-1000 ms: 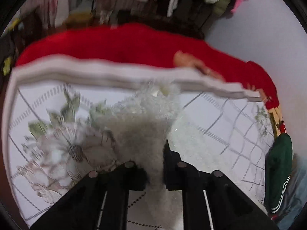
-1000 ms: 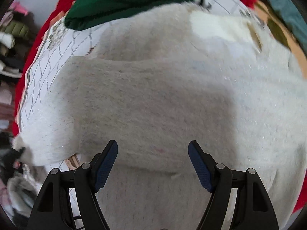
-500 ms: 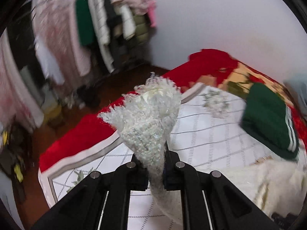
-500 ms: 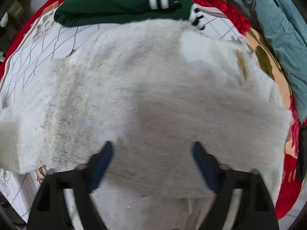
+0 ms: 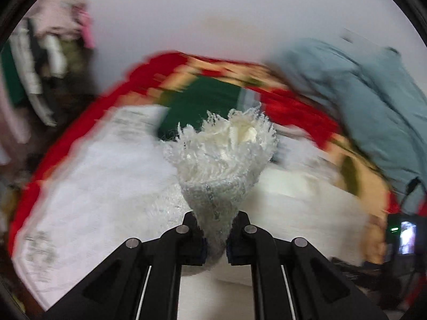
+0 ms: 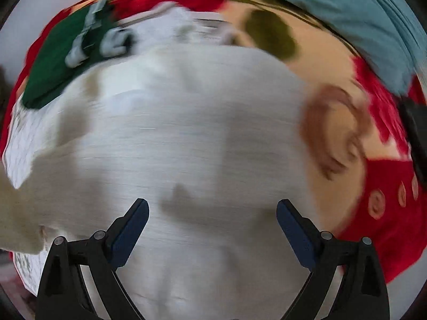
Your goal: Fold large clothes
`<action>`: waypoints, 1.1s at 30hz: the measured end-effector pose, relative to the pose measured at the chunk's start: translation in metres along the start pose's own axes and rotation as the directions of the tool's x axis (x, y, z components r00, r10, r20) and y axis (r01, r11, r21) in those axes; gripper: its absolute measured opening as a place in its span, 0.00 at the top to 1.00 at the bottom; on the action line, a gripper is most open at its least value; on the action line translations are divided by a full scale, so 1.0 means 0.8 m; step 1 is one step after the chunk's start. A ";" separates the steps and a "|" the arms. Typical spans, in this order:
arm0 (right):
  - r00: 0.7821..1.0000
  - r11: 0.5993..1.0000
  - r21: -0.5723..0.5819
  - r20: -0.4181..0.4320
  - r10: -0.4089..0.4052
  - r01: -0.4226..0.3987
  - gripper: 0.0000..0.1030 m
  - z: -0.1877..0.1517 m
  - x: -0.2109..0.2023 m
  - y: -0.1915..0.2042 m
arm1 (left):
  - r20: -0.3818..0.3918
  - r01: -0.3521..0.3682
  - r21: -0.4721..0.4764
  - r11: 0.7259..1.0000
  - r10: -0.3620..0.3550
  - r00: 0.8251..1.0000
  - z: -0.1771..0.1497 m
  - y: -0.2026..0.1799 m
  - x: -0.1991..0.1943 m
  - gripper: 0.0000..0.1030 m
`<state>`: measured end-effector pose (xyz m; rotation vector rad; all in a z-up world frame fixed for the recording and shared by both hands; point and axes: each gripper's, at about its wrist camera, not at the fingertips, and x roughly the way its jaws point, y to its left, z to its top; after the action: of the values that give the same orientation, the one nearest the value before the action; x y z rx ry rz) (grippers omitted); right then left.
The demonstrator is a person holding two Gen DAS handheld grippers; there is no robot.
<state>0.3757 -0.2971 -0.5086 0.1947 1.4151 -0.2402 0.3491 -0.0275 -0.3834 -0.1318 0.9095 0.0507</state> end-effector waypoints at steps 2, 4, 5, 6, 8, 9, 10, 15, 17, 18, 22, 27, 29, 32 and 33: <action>1.000 0.999 0.039 -0.009 -0.024 0.024 0.05 -0.007 0.004 -0.042 | -0.049 0.083 0.030 0.996 -0.082 0.995 -0.005 -0.056 0.019 0.93; 0.999 0.996 0.082 -0.022 -0.040 0.042 0.05 -0.012 0.011 -0.083 | -0.077 0.137 0.057 0.989 -0.132 0.988 -0.007 -0.103 0.034 0.93; 0.999 0.993 0.108 -0.030 -0.044 0.047 0.05 -0.015 0.014 -0.103 | -0.092 0.156 0.078 0.985 -0.148 0.985 -0.012 -0.129 0.041 0.93; 0.998 0.989 0.136 -0.039 -0.046 0.051 0.05 -0.020 0.018 -0.123 | -0.103 0.172 0.092 0.981 -0.162 0.981 -0.016 -0.145 0.048 0.93; 0.998 0.983 0.174 -0.051 -0.047 0.055 0.05 -0.033 0.020 -0.152 | -0.139 0.208 0.117 0.971 -0.191 0.972 -0.024 -0.178 0.064 0.93; 0.997 0.979 0.195 -0.058 -0.042 0.052 0.05 -0.037 0.022 -0.167 | -0.167 0.227 0.130 0.965 -0.204 0.965 -0.029 -0.193 0.073 0.93; 0.997 0.977 0.209 -0.063 -0.035 0.048 0.05 -0.041 0.024 -0.176 | -0.193 0.236 0.143 0.961 -0.207 0.959 -0.033 -0.206 0.080 0.93; 0.996 0.958 0.287 -0.083 0.030 -0.005 0.05 -0.052 0.033 -0.218 | -0.278 0.243 0.169 0.955 -0.191 0.941 -0.056 -0.229 0.110 0.88; 0.994 0.949 0.313 -0.082 0.071 -0.042 0.05 -0.054 0.033 -0.229 | -0.297 0.265 0.153 0.952 -0.211 0.931 -0.061 -0.229 0.113 0.70; 0.993 0.942 0.329 -0.079 0.092 -0.061 0.05 -0.054 0.033 -0.236 | -0.302 0.292 0.147 0.945 -0.238 0.923 -0.062 -0.231 0.113 0.59; 0.986 0.923 0.361 -0.050 0.157 -0.129 0.05 -0.053 0.020 -0.250 | -0.261 0.320 0.163 0.933 -0.272 0.926 -0.059 -0.225 0.097 0.02; 0.951 0.874 0.389 0.014 0.310 -0.291 0.05 -0.038 -0.004 -0.246 | -0.239 0.204 0.159 0.966 -0.162 0.957 -0.052 -0.168 0.083 0.02; 0.917 0.848 0.371 0.027 0.398 -0.379 0.05 -0.026 -0.008 -0.229 | -0.237 0.111 0.141 0.984 -0.075 0.969 -0.056 -0.117 0.075 0.02; 0.868 0.822 0.312 0.017 0.496 -0.476 0.05 -0.004 -0.009 -0.187 | -0.237 -0.074 0.132 0.988 0.104 0.966 -0.072 -0.038 0.065 0.02; 0.854 0.818 0.286 0.004 0.520 -0.499 0.05 0.006 -0.006 -0.166 | -0.241 -0.121 0.131 0.984 0.150 0.959 -0.078 -0.017 0.064 0.02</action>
<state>0.3421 -0.4259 -0.5023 0.8147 1.3449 0.0187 0.3331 -0.0498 -0.4605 0.0331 1.1710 0.1116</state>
